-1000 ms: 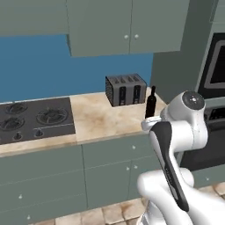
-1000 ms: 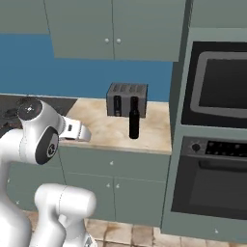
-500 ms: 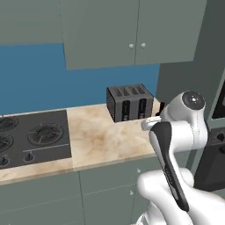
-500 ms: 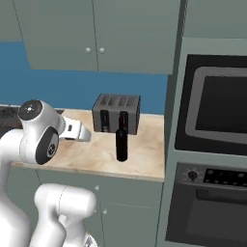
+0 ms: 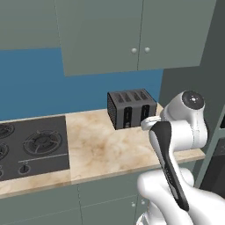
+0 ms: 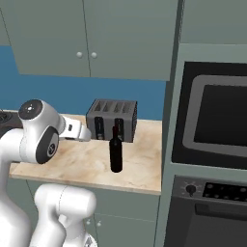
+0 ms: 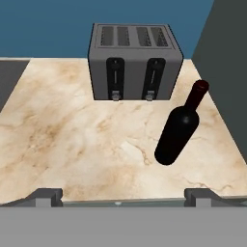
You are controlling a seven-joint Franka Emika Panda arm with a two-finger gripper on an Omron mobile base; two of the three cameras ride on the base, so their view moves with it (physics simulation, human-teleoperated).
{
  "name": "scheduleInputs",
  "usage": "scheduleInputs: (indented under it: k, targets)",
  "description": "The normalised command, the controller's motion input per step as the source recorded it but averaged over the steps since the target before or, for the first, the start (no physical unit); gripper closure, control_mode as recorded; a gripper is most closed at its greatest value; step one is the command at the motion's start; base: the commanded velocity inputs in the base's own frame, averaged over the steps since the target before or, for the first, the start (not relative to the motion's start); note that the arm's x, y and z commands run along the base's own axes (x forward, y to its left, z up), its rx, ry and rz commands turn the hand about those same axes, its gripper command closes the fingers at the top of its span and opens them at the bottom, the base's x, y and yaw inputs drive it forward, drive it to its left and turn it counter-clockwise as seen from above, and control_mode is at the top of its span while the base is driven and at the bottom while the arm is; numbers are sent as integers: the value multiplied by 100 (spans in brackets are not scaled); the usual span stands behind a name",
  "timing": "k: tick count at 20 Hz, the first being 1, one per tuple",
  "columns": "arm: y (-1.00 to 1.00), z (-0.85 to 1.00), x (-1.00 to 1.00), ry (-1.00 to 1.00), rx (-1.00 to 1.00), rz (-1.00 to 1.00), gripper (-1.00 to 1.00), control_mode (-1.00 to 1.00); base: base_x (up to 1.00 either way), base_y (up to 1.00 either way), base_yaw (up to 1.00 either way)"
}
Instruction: There is a wine glass and glass cup on the dining counter. Place the wine bottle next to the wine glass and the juice bottle next to the glass cup.
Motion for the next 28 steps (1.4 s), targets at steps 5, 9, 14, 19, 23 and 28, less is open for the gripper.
scheduleInputs:
  k: [5, 9, 14, 19, 23, 28]
  targets:
    - [0, 0, 0, 0, 0, 0, -100, 100, 0, 0, 0]
    - [0, 0, 0, 0, 0, 0, -100, 100, 0, 0, 0]
    - [0, 0, 0, 0, 0, 0, -100, 100, 0, 2, 0]
    - [0, 0, 0, 0, 0, 0, -100, 100, 0, 0, 0]
    - [0, 0, -6, 0, 0, 0, -100, -100, 0, 0, 0]
    - [7, 0, -5, -12, 0, -25, -100, -100, 0, 0, 0]
